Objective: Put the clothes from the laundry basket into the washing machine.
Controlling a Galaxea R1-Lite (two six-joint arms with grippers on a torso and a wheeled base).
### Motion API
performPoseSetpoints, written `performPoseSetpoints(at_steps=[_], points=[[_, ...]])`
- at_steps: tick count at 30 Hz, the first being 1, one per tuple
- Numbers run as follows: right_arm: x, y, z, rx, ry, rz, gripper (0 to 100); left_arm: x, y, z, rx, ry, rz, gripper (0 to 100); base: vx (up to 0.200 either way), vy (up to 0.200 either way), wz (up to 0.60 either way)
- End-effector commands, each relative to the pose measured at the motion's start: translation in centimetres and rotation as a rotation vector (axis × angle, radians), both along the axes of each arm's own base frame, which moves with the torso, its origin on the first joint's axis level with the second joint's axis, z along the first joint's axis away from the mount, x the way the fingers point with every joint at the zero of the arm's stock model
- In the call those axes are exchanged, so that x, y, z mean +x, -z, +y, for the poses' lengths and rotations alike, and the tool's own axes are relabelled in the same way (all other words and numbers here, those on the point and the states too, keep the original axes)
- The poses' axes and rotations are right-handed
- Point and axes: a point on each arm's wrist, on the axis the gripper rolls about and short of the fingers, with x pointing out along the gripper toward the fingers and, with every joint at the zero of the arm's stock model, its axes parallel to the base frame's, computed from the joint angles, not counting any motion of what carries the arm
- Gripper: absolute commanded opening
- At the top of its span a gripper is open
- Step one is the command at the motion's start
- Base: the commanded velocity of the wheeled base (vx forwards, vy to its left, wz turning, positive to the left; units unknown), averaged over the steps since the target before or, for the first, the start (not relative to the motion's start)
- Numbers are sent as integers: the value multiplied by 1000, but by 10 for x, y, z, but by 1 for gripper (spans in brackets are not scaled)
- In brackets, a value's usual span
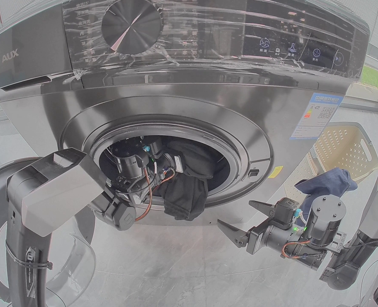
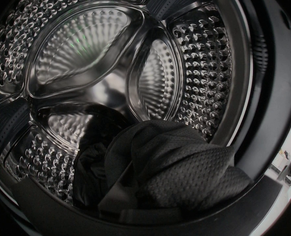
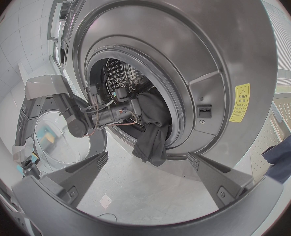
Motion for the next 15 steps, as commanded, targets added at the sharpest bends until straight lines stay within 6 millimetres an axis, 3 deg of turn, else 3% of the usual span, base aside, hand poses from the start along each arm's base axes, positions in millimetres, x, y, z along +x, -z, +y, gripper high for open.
performPoseSetpoints(at_steps=[1, 7, 15], points=[[0, 2, 0, -5, -2, 6, 100, 27, -1, -10, -13, -25, -21, 0, 0, 0, 0], [0, 2, 0, -6, -2, 7, 100, 49, -18, -12, -43, -93, -56, 0, 0, 0, 0], [1, 2, 1, -4, -3, 5, 100, 60, -28, -3, -77, -187, -80, 0, 0, 0, 0]])
